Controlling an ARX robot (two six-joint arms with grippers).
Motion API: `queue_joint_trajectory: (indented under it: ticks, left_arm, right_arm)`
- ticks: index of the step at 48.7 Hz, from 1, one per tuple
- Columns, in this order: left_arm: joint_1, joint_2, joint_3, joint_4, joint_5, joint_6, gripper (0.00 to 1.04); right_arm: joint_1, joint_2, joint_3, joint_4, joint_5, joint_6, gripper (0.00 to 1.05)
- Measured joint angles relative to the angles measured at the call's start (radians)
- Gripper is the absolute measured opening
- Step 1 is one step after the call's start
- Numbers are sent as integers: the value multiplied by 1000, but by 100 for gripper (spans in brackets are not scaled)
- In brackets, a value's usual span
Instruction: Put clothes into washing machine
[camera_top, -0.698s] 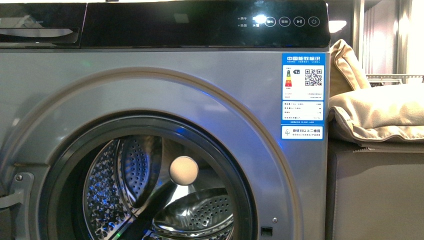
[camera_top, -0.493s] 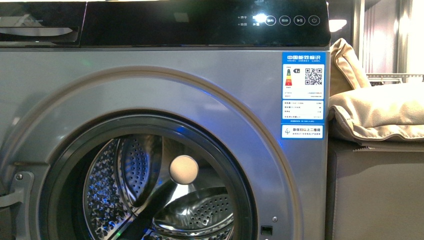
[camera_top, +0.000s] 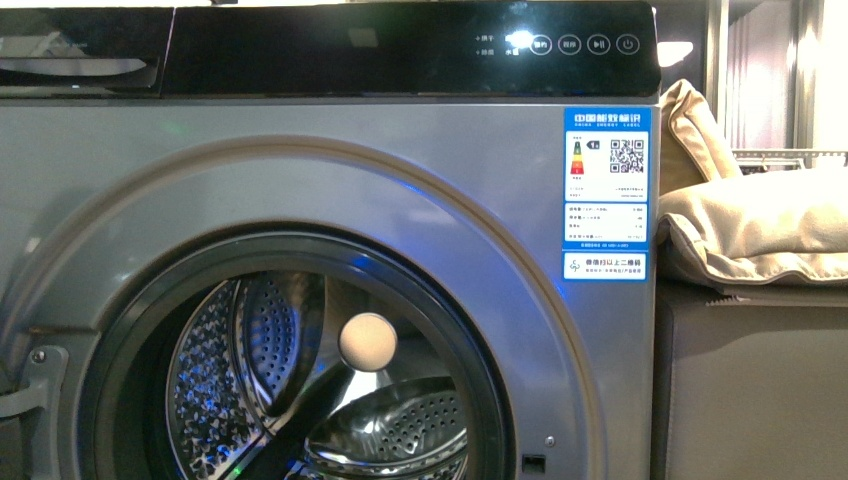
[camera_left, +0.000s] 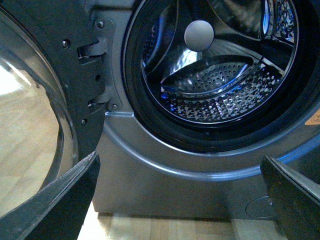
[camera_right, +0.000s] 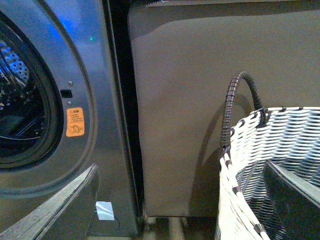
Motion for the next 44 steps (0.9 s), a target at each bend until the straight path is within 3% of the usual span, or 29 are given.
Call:
queue_joint_trajectory:
  ticks: [12,16,18,37,44]
  left_arm:
    - [0,0,0,0,0,0,98]
    - [0,0,0,0,0,0,98]
    - [0,0,0,0,0,0,98]
    - [0,0,0,0,0,0,98]
    - [0,0,0,0,0,0,98]
  right_arm:
    - [0,0,0,0,0,0,97]
    - [-68,14,0,49,-186,13,97]
    - [-98,31,0,71,-230,18,97]
    - [-208,151,55,171,-352,43,97]
    - [-352,293,120,302,-479,67,97]
